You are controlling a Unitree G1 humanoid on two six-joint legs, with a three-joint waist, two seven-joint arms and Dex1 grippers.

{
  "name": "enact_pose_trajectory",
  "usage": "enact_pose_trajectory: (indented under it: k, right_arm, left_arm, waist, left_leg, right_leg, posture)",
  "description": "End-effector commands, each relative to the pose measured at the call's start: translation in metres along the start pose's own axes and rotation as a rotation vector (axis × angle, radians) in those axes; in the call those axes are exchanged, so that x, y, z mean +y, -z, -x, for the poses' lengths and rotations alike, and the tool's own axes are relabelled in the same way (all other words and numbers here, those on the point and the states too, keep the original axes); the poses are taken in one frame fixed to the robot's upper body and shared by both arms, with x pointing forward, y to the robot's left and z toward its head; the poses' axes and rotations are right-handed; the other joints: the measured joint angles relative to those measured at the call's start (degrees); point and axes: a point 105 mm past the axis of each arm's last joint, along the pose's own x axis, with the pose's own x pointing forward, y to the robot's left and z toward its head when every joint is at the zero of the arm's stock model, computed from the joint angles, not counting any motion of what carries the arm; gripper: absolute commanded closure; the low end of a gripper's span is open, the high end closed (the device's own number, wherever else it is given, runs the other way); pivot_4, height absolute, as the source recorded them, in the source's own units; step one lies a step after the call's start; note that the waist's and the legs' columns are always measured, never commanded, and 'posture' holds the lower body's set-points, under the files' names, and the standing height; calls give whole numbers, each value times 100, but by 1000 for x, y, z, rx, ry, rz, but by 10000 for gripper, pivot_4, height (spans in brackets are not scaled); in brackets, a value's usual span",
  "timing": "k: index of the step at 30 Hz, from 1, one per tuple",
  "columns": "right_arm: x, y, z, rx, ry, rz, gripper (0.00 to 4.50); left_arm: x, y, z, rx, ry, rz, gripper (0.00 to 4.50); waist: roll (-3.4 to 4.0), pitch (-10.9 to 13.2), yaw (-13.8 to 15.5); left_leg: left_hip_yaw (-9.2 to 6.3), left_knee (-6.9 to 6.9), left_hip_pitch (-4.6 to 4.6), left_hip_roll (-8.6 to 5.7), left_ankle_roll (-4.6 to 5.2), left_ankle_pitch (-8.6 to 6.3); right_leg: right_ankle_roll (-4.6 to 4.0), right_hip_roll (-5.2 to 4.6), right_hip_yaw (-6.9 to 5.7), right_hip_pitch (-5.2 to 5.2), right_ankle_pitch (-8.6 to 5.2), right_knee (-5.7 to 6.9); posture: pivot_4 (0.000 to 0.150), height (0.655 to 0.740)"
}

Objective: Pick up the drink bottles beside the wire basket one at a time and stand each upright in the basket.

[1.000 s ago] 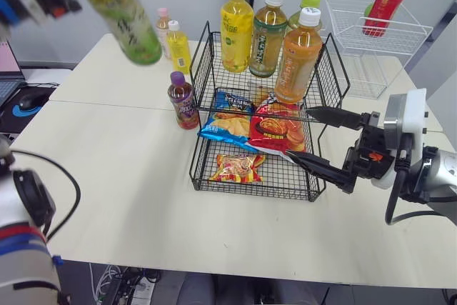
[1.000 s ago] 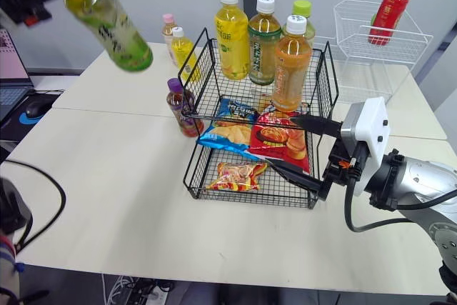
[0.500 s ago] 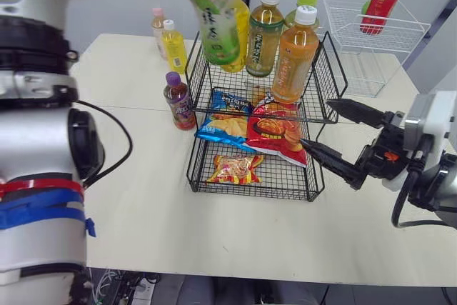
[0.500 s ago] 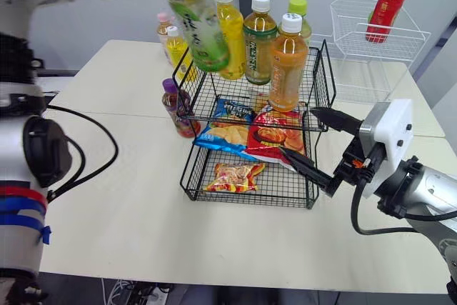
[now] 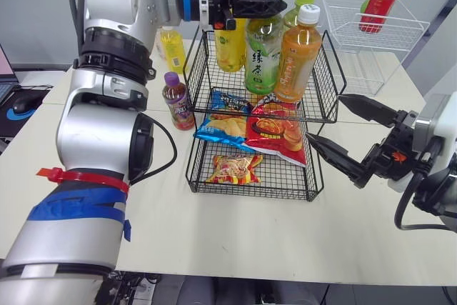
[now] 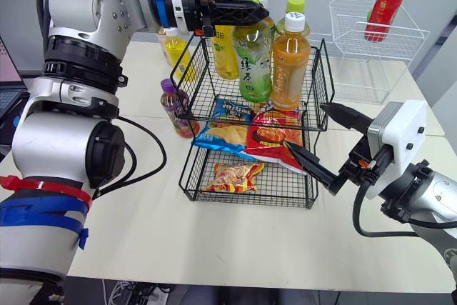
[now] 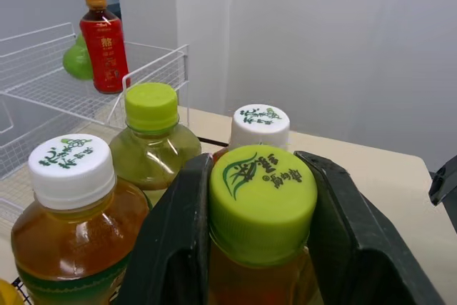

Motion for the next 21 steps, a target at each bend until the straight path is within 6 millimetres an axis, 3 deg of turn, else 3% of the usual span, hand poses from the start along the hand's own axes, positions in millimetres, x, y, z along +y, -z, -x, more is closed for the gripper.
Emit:
enact_pose_trajectory:
  k: [1, 10, 20, 21]
  right_arm:
    - [4, -9, 0, -31, -3, 36, 0]
    - [6, -11, 0, -34, 5, 42, 0]
    - [7, -14, 0, -53, 23, 43, 0]
    - [7, -14, 0, -54, 23, 42, 0]
  left_arm:
    - [0, -14, -5, -20, -18, -79, 31088]
    - [5, -6, -8, 7, -16, -74, 31088]
    - [-9, -17, 18, 14, 108, -70, 1271]
    - [-9, -19, 22, 8, 106, -69, 570]
  waist:
    - [0, 0, 4]
    - [1, -1, -2]
    - [1, -1, -20]
    - [1, -1, -19]
  left_leg:
    - [0, 0, 0, -1, 0, 0]
    - [0, 1, 1, -1, 2, -1]
    - [0, 1, 2, 1, 1, 0]
    - [0, 1, 2, 2, 1, -1]
  right_leg:
    - [0, 0, 0, 0, 0, 0]
    - [0, 0, 1, 1, 0, 1]
    - [0, 4, 2, 0, 0, 2]
    - [-1, 4, 2, 0, 0, 3]
  posture:
    - [1500, 7400]
    - [1500, 7400]
    - [1500, 7400]
    - [1500, 7400]
